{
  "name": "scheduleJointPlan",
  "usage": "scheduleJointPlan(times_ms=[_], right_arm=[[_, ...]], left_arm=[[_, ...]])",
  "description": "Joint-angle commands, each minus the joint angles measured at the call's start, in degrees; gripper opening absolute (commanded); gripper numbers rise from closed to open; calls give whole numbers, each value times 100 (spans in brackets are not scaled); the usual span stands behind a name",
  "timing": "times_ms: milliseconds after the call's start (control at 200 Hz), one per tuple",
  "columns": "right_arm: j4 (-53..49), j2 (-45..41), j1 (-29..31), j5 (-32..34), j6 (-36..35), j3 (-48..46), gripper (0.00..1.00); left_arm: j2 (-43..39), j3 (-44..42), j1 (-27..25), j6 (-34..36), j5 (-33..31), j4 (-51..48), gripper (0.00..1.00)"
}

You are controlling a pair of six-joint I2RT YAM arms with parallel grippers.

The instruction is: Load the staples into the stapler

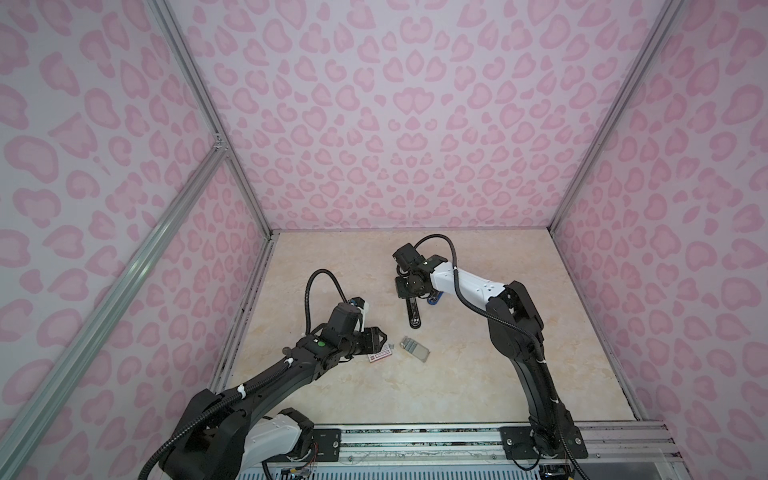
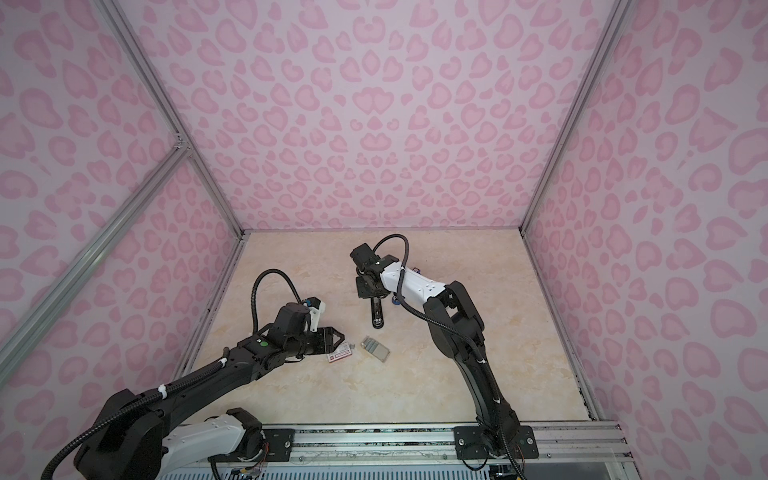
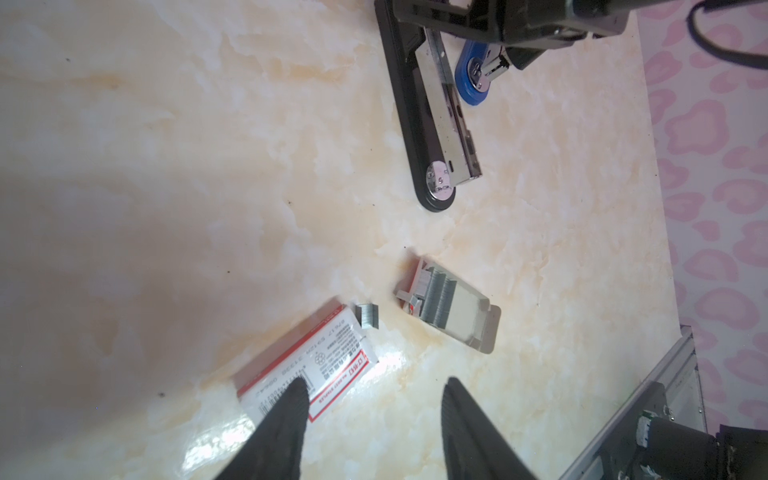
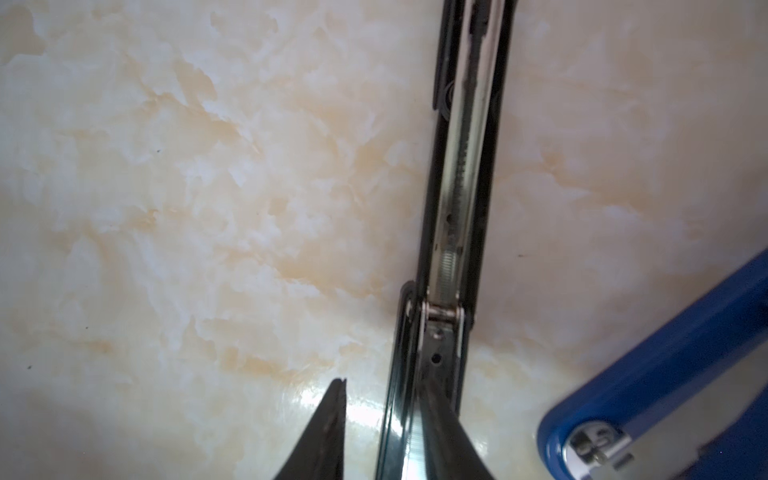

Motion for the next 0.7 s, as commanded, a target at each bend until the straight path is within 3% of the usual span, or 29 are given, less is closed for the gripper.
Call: scheduleJointPlan(times_ms=[0, 240, 695], right_arm=[[-100, 194, -32, 30, -16, 16, 33], [43, 101, 4, -38, 30, -341, 31], [411, -865, 199, -151, 187, -1538, 30]], left_arm=[[10, 16, 2, -5, -40, -19, 55], [36, 13, 2, -4, -44, -9, 55], [11, -24, 2, -18, -23, 23, 55]])
